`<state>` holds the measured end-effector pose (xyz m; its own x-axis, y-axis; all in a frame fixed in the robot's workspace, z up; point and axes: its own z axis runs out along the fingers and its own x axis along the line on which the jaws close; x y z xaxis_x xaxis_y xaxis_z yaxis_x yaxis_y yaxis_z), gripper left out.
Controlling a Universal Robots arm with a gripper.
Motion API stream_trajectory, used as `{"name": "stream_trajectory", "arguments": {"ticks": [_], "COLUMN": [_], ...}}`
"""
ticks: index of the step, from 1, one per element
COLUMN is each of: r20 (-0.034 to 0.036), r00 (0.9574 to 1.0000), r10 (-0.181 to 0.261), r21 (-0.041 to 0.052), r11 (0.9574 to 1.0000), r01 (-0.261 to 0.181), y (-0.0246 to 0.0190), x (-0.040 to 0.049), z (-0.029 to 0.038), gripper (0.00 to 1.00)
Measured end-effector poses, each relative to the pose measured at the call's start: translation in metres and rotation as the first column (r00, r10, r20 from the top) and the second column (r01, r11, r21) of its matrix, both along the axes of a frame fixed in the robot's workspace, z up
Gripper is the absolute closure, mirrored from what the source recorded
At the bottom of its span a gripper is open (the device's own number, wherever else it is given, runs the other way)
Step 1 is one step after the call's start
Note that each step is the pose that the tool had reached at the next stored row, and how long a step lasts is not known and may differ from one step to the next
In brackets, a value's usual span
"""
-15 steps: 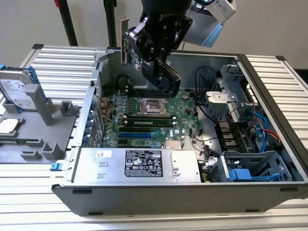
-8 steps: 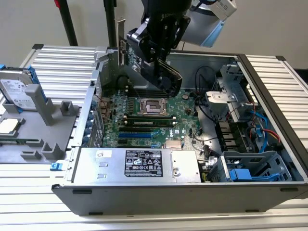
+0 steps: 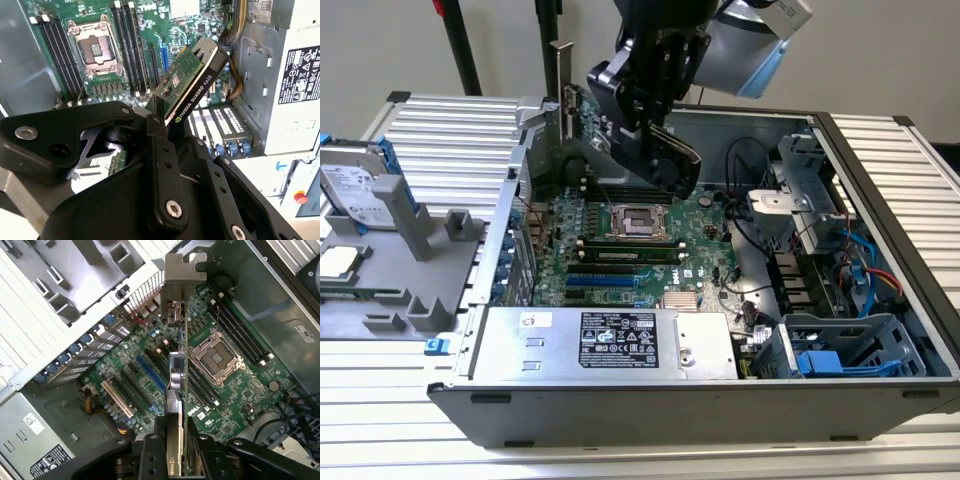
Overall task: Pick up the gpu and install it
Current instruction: 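Insert the gpu into the slot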
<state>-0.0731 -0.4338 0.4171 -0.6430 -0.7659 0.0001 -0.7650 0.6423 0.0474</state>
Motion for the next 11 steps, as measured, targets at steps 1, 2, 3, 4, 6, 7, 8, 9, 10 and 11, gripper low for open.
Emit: {"name": "stream_trajectory", "arguments": {"ticks": [1, 2, 3, 4, 6, 7, 8, 9, 10, 11], "r20": [0.0000, 0.0000, 0.0000, 0.0000, 0.0000, 0.0000, 0.0000, 0.0000, 0.0000, 0.0000], "r00": [1.0000, 0.9998, 0.9996, 0.9992, 0.9983, 0.9977, 0.9971, 0.9963, 0.9954, 0.9945], "r10": [0.010, 0.020, 0.030, 0.039, 0.058, 0.068, 0.076, 0.086, 0.095, 0.105], "r21": [0.0000, 0.0001, 0.0000, 0.0000, 0.0000, 0.0000, 0.0000, 0.0000, 0.0000, 0.0000], "r11": [1.0000, 0.9998, 0.9996, 0.9992, 0.9983, 0.9977, 0.9971, 0.9963, 0.9954, 0.9945], "r01": [-0.010, -0.020, -0.030, -0.039, -0.058, -0.068, -0.076, -0.086, -0.095, -0.105], "y": [0.0000, 0.0000, 0.0000, 0.0000, 0.0000, 0.0000, 0.0000, 0.0000, 0.0000, 0.0000], "x": [0.0000, 0.0000, 0.0000, 0.0000, 0.0000, 0.0000, 0.0000, 0.0000, 0.0000, 0.0000], "z": [0.0000, 0.0000, 0.0000, 0.0000, 0.0000, 0.0000, 0.0000, 0.0000, 0.0000, 0.0000], "gripper": [1.00, 1.00, 1.00, 1.00, 1.00, 1.00, 1.00, 1.00, 1.00, 1.00]}}
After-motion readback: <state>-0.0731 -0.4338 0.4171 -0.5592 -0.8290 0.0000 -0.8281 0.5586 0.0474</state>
